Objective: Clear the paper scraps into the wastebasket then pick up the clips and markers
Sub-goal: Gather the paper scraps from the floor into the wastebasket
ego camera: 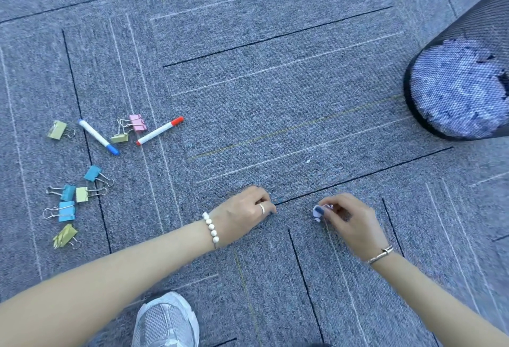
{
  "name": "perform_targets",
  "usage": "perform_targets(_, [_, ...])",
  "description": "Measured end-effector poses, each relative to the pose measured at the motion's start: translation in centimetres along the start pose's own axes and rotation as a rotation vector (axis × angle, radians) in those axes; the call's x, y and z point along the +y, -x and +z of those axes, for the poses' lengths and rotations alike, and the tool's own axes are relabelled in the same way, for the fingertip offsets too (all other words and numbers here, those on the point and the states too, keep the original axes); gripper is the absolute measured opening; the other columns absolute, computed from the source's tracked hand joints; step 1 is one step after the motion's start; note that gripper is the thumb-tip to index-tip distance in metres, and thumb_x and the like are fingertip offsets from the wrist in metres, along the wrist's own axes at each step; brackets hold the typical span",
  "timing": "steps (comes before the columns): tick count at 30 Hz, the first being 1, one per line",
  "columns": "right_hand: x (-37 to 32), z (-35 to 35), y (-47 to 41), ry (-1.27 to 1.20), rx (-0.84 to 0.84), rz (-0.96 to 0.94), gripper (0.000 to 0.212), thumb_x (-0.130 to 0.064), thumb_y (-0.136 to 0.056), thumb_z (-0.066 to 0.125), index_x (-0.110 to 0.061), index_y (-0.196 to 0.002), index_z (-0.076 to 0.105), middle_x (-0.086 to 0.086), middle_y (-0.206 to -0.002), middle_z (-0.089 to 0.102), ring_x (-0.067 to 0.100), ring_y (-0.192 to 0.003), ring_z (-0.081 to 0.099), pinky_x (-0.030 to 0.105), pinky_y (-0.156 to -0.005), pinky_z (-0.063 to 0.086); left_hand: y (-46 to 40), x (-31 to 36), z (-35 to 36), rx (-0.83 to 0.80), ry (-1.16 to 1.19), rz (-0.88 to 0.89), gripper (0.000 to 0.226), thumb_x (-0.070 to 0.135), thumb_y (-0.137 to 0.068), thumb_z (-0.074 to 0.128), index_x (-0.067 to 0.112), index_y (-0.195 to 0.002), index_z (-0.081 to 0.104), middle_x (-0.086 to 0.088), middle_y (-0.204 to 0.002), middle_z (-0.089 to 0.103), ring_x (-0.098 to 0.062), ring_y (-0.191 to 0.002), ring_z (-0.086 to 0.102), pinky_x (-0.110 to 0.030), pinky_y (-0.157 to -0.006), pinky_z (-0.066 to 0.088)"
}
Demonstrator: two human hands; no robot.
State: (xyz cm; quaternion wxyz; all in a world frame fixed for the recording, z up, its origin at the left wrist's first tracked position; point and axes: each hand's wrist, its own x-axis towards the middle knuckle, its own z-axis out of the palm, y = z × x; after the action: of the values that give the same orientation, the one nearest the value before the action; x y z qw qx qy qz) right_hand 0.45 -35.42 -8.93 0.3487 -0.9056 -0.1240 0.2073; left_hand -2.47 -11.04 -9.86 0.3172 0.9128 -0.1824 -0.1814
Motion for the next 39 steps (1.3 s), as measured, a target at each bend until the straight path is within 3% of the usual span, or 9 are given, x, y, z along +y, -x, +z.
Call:
perform_targets(5, [-0.1,-1.1,0.1,-0.054,-0.032,0.04,0.017,-0.012,-0.075,0.065,-0.025,-0.085,0.061,-0.015,-0.081,0.059,0.002,-0.074,0.057,0.007,-0.067,0.046,0.9,0.1,-0.7,0.097,0.142,-0.023,0.017,0.015,-0.083,0.051,0.007,-0.092,0.064,-0.005,-0.087,0.06,-0.008,-0.079,0.048,-0.014,-0.077,0.039])
perform_targets(10, [0.1,-0.8,0.6,0.083,-0.206,-0.084,0.026,-0.033,-0.073,0.059,-0.028,-0.098,0.059,-0.011,-0.079,0.063,0.002,-0.07,0.058,0.011,-0.072,0.048,0.8,-0.2,-0.6,0.137,0.194,-0.094,0.012,0.008,-0.086,0.056,0.009,-0.096,0.063,-0.003,-0.093,0.057,-0.008,-0.083,0.049,-0.012,-0.078,0.037])
perform_targets(13, [0.3,-0.4,0.5,0.168,-0.157,-0.157,0.021,-0.028,-0.072,0.06,-0.017,-0.089,0.066,-0.007,-0.078,0.064,0.002,-0.068,0.057,0.007,-0.07,0.047,0.4,-0.4,-1.1,0.183,0.226,-0.12,0.013,0.007,-0.085,0.057,0.009,-0.096,0.063,0.0,-0.093,0.056,-0.003,-0.077,0.049,-0.007,-0.073,0.04])
perform_targets(17, [0.2,0.0,0.5,0.203,-0.113,-0.204,0.013,-0.02,-0.07,0.062,-0.011,-0.079,0.066,-0.002,-0.075,0.064,0.006,-0.066,0.055,0.02,-0.061,0.053,-0.5,-1.0,-2.3,0.261,0.233,-0.171,0.013,0.005,-0.085,0.056,0.008,-0.096,0.063,0.003,-0.091,0.052,0.002,-0.061,0.043,-0.004,-0.06,0.038])
perform_targets(22, [-0.6,0.1,-1.1,0.149,-0.062,-0.068,0.01,-0.018,-0.08,0.056,-0.011,-0.085,0.061,-0.006,-0.084,0.051,0.001,-0.068,0.048,0.017,-0.061,0.045,-1.3,-1.3,-2.9,0.282,0.222,-0.193,0.013,0.008,-0.085,0.057,0.01,-0.096,0.063,0.003,-0.092,0.052,0.003,-0.062,0.043,-0.003,-0.061,0.037])
perform_targets(27, [-2.2,-0.4,-6.2,0.123,0.031,-0.124,0.009,-0.012,-0.08,0.059,-0.009,-0.088,0.061,0.0,-0.104,0.047,0.009,-0.085,0.05,0.018,-0.08,0.043,-2.3,-1.4,-3.2,0.318,0.216,-0.211,0.012,0.009,-0.084,0.058,0.011,-0.095,0.063,0.001,-0.09,0.053,-0.001,-0.063,0.046,-0.008,-0.058,0.041])
perform_targets(33, [-2.2,0.6,-7.9,0.174,0.1,-0.217,0.007,-0.006,-0.076,0.065,-0.005,-0.083,0.063,0.009,-0.09,0.061,0.02,-0.084,0.052,0.031,-0.075,0.049,-2.6,-2.1,-3.5,0.338,0.212,-0.22,0.013,0.011,-0.084,0.058,0.016,-0.095,0.063,0.001,-0.09,0.054,-0.011,-0.074,0.053,-0.016,-0.066,0.046])
perform_targets(39, [-2.0,0.9,-8.0,0.235,0.148,-0.251,0.005,-0.004,-0.078,0.063,-0.007,-0.082,0.062,0.007,-0.081,0.064,0.021,-0.076,0.052,0.026,-0.068,0.039,-2.3,-1.8,-3.7,0.352,0.202,-0.224,0.012,0.01,-0.084,0.059,0.014,-0.094,0.064,0.0,-0.091,0.056,-0.01,-0.074,0.051,-0.018,-0.069,0.046])
